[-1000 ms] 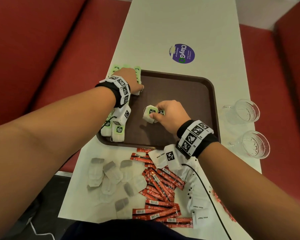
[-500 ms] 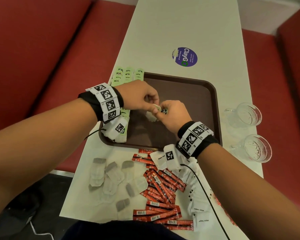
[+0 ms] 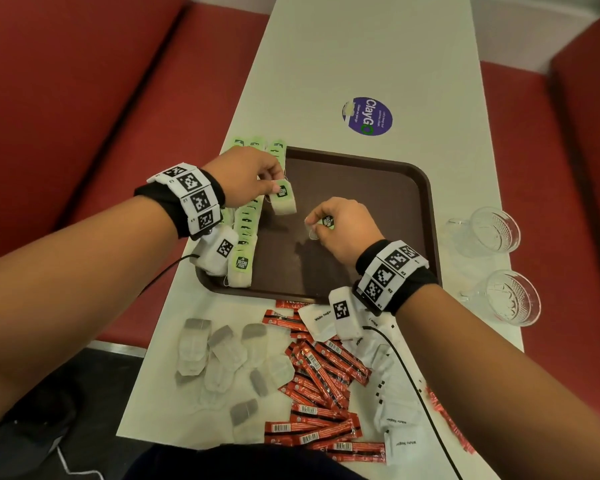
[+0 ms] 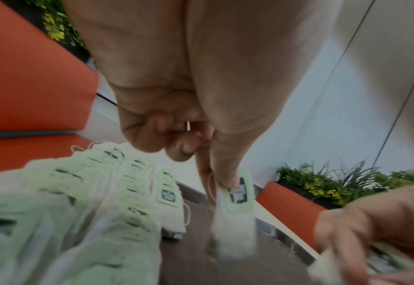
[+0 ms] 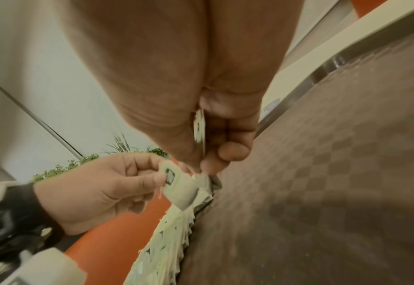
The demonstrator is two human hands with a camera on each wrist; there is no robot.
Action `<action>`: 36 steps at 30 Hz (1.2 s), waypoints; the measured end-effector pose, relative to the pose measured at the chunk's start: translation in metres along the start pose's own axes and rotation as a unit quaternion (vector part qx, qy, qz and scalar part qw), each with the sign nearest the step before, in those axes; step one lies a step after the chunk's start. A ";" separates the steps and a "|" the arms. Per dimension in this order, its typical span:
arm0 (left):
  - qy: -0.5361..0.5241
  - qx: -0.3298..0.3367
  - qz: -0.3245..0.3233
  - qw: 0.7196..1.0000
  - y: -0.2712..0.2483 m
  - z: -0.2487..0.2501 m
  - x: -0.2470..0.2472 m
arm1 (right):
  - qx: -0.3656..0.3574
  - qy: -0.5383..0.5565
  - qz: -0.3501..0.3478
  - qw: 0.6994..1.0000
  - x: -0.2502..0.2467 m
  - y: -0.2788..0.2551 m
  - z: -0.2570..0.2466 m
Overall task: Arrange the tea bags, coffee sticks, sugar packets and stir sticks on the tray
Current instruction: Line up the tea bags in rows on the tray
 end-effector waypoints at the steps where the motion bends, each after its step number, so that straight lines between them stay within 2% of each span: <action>1: 0.023 -0.014 -0.012 1.000 0.004 -0.007 0.002 | 0.001 0.001 -0.002 1.000 0.000 0.000 0.001; 3: 0.056 -0.031 -0.030 0.997 0.014 -0.016 0.007 | 0.006 0.024 0.000 1.000 0.000 -0.002 0.004; 6: 0.067 -0.060 0.003 0.996 0.029 -0.025 0.001 | 0.012 0.055 0.009 0.998 -0.002 -0.005 0.006; 8: 0.081 -0.073 0.021 0.994 0.039 -0.026 -0.004 | 0.005 0.044 0.011 0.999 -0.002 -0.005 0.004; 13: 0.131 -0.111 0.010 0.985 0.056 -0.031 -0.002 | 0.002 0.031 0.006 0.999 0.000 -0.007 0.004; 17: 0.158 -0.100 0.045 0.981 0.056 -0.023 -0.003 | 0.000 0.036 0.008 0.999 -0.001 -0.008 0.005; 23: 0.216 -0.092 -0.034 0.971 0.053 -0.010 0.029 | 0.004 0.036 0.004 0.999 0.005 -0.004 0.005; 27: 0.204 -0.107 -0.030 0.973 0.048 -0.013 0.028 | 0.019 0.049 -0.007 0.999 0.007 -0.002 0.008; 29: 0.179 -0.075 -0.005 0.981 0.045 -0.001 0.021 | 0.017 0.053 0.001 0.998 0.004 -0.001 0.009; 32: 0.047 0.028 0.027 0.998 0.028 0.031 0.010 | 0.012 0.051 0.020 0.998 -0.002 0.001 0.009; 34: -0.010 0.095 0.004 0.995 0.009 0.055 0.009 | 0.009 0.051 0.047 0.998 -0.008 0.002 0.009; 36: 0.003 0.136 -0.039 0.990 -0.006 0.069 0.018 | 0.005 0.086 0.076 0.993 -0.011 0.000 0.008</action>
Point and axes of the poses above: each hand's wrist, its own y-axis towards the middle knuckle, its own x-axis out of the palm, z = x × y, the point moved 9 cm from there along y, towards the middle knuckle, and after that the axes turned 1 degree about -z, right-handed, at the moved point
